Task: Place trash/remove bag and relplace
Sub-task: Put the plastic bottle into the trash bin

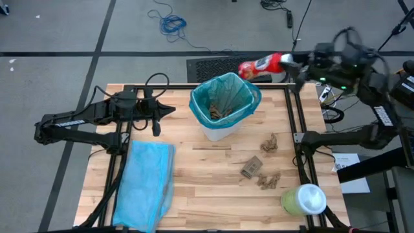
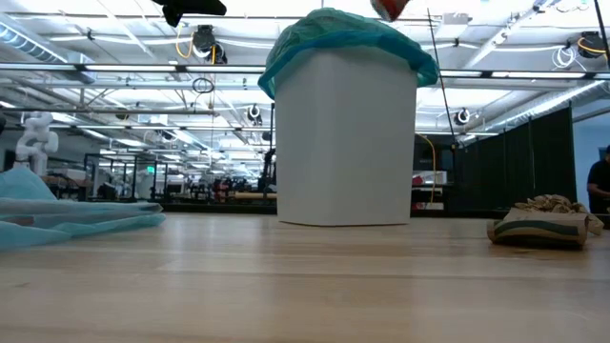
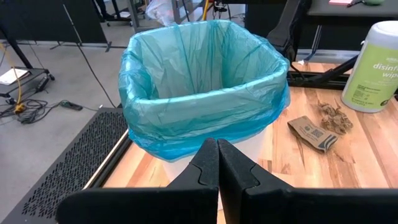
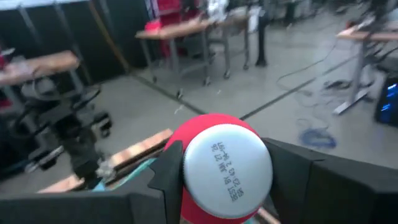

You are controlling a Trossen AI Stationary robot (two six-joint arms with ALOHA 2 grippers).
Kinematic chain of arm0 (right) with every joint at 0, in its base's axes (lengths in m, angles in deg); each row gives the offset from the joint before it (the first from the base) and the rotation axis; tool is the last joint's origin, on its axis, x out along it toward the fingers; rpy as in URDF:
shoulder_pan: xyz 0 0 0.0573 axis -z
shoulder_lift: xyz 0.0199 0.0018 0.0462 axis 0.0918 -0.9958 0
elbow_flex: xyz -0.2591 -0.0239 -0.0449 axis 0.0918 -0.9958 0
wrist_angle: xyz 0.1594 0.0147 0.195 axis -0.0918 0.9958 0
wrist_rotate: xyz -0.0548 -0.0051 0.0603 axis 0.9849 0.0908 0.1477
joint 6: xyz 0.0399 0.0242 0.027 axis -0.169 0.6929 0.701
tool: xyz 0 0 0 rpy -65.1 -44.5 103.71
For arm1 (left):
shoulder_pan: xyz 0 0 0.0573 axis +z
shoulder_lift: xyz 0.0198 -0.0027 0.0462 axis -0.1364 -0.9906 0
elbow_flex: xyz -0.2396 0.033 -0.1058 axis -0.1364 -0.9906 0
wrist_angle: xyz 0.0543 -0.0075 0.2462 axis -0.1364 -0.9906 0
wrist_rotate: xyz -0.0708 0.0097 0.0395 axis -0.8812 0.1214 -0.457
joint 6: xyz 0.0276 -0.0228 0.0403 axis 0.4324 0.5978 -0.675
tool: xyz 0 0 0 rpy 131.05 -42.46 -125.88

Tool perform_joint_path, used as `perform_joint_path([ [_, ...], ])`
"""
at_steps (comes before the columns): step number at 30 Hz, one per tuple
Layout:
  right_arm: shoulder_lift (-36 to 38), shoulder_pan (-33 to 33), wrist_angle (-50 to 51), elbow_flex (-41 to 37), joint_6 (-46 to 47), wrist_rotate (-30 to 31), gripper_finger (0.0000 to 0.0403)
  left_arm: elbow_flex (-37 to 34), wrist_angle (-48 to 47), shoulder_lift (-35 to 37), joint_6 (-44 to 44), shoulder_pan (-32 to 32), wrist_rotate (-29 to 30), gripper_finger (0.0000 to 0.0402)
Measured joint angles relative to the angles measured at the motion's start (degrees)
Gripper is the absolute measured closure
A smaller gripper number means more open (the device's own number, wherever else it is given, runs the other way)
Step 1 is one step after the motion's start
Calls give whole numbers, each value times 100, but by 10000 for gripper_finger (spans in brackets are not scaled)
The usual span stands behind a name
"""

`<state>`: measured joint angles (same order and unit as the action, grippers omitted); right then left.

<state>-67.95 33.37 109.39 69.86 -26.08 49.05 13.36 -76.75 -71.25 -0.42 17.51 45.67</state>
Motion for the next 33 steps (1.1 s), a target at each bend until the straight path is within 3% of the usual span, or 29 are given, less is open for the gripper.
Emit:
perform_joint_path([
  [12,-1682,-865,-421,-142,-114,2,245,0,-14,0,31,0,0,401],
  [18,-2039,-872,-429,-142,-314,31,64,0,-39,0,35,0,0,401],
  [21,-2026,-870,-465,-142,-400,31,16,0,-46,0,37,0,0,401],
  [28,-1736,-870,67,300,-765,77,75,0,-48,0,47,0,0,401],
  [33,-1689,-936,1591,1191,-417,375,177,0,-48,-2,114,0,0,401],
])
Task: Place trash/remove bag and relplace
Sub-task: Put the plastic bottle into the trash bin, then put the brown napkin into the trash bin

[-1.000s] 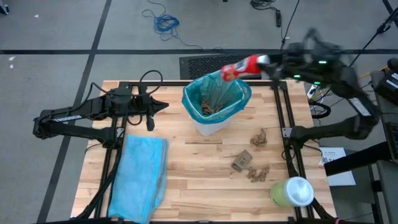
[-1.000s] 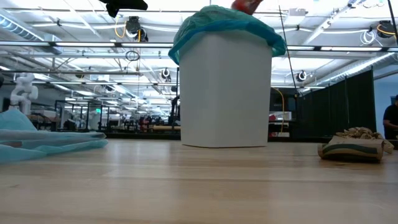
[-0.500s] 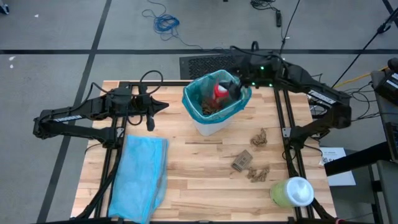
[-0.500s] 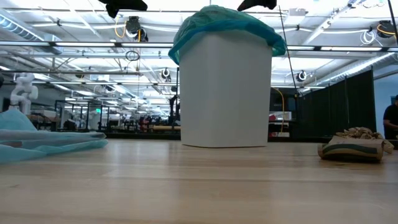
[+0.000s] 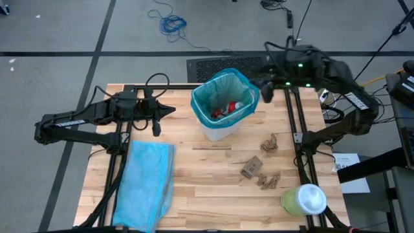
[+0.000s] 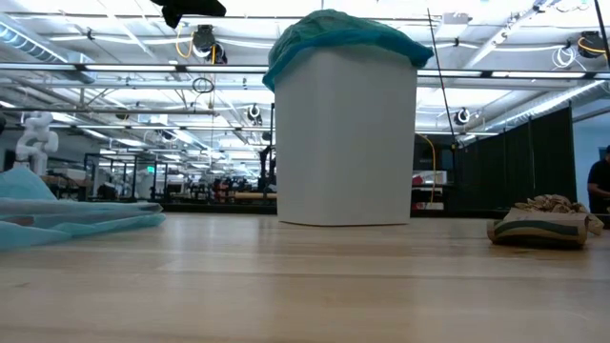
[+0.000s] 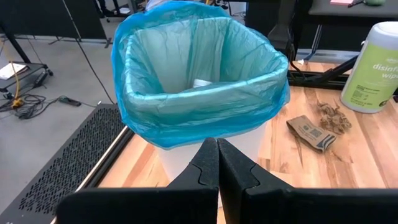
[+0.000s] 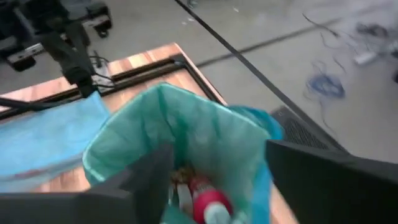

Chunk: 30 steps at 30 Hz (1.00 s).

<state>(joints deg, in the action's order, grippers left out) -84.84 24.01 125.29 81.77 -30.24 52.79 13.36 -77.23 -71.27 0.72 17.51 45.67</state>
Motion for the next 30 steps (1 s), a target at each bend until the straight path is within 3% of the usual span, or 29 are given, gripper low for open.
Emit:
perform_joint_path([
  [4,39,-297,822,388,225,743,299,0,0,0,0,0,0,401],
  [7,121,-408,1050,256,352,1170,383,0,0,0,0,0,0,401],
  [13,86,-313,-492,-967,190,794,401,0,133,0,0,0,0,401],
  [16,-67,-40,-1514,-1687,-43,282,402,0,144,0,7,0,0,401],
  [19,-236,386,-2136,-2127,-135,244,403,0,132,0,17,0,0,401],
  [30,-737,1615,-2227,-2297,15,-40,403,0,25,0,24,0,0,401],
])
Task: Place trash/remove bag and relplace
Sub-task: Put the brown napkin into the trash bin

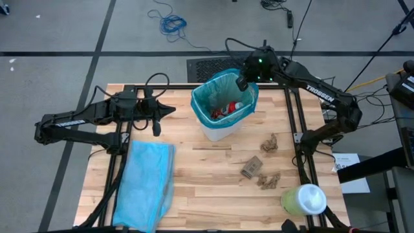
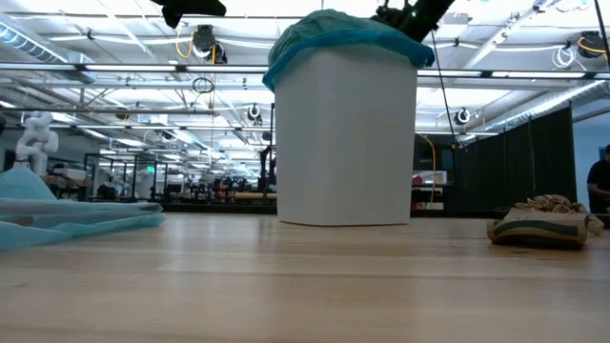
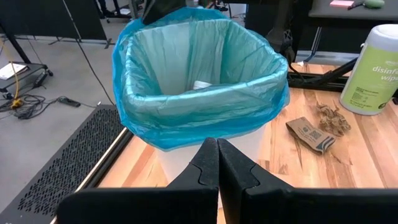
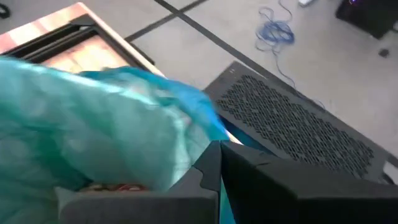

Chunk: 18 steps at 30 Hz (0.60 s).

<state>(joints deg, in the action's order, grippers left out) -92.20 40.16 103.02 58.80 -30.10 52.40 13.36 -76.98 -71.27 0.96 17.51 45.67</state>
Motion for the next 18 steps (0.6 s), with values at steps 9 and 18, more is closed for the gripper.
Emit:
perform_joint_path([
  [9,-9,14,486,-5,36,-44,403,0,-5,0,2,0,0,401],
  [18,1073,-606,1221,602,-298,281,403,0,-7,0,4,0,0,401],
])
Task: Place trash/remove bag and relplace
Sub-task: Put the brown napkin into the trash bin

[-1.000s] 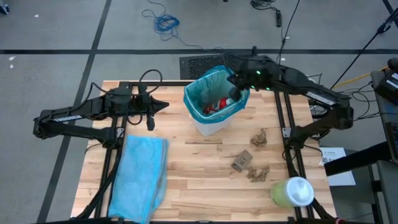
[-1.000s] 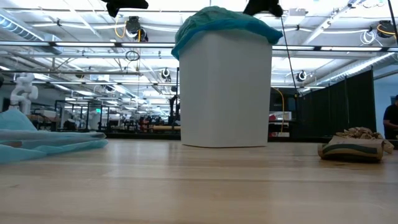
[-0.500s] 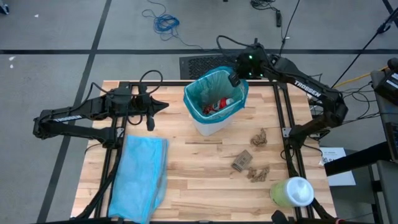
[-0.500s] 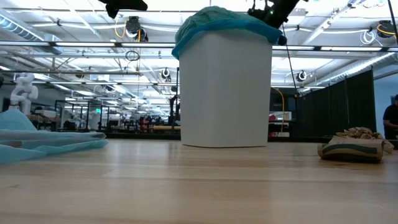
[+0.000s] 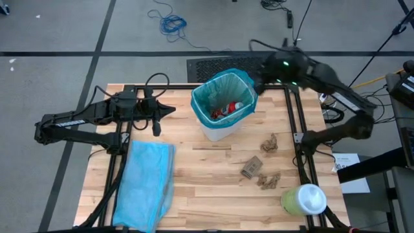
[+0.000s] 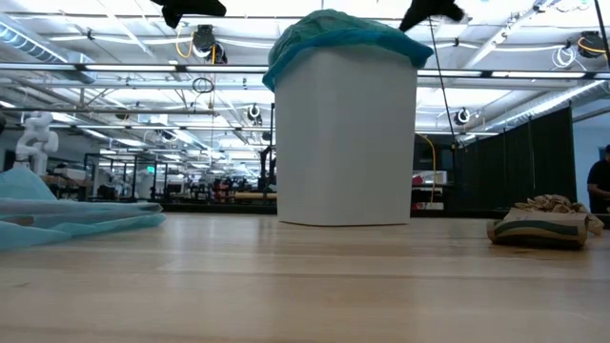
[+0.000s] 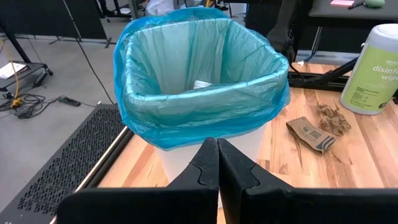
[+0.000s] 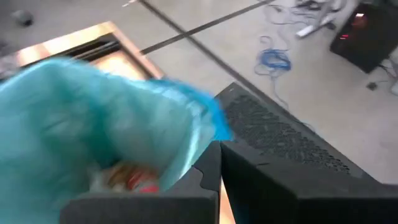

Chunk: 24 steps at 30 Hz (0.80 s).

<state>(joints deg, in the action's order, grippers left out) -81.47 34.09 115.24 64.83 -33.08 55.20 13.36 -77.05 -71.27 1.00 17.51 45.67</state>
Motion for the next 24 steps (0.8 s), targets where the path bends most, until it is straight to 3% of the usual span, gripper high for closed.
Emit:
perform_joint_path([
  [3,367,-465,906,193,193,-23,403,0,2,0,1,0,0,401],
  [6,638,-1031,1768,87,951,3,402,0,2,0,1,0,0,401],
  [10,905,-1973,2298,-752,2101,632,403,0,2,0,2,0,0,401],
  [17,1533,-3246,1560,-3067,3737,877,403,0,2,0,146,0,0,401],
  [24,1696,-4374,456,-4606,4603,507,403,0,-22,0,145,0,-2,401],
])
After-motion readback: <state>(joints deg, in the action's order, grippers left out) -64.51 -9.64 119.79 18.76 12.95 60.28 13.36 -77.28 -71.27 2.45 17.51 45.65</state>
